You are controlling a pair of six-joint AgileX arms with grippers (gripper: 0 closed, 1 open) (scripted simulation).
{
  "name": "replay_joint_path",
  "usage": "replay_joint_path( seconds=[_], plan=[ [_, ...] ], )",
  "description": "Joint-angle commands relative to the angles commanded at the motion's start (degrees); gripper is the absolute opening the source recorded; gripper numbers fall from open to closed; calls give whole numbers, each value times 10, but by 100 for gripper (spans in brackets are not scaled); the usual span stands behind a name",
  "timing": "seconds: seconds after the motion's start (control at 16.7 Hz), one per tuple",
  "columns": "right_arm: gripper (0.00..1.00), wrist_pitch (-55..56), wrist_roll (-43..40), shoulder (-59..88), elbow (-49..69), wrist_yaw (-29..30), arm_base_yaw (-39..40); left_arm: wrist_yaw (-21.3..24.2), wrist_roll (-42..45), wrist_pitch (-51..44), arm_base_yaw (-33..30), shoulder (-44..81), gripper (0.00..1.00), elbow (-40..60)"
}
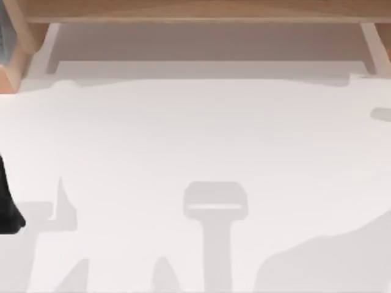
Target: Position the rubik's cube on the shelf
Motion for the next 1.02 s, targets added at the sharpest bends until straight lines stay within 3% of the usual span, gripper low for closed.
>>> replay_joint_path(
  seconds=[0.54,1.02],
  plan=[
    [0,4,2,-5,-10,-2,-5,0,0,0,0,0,100,0],
    [0,87,2,-70,-158,-38,-39,0,0,0,0,0,100,0]
  ],
)
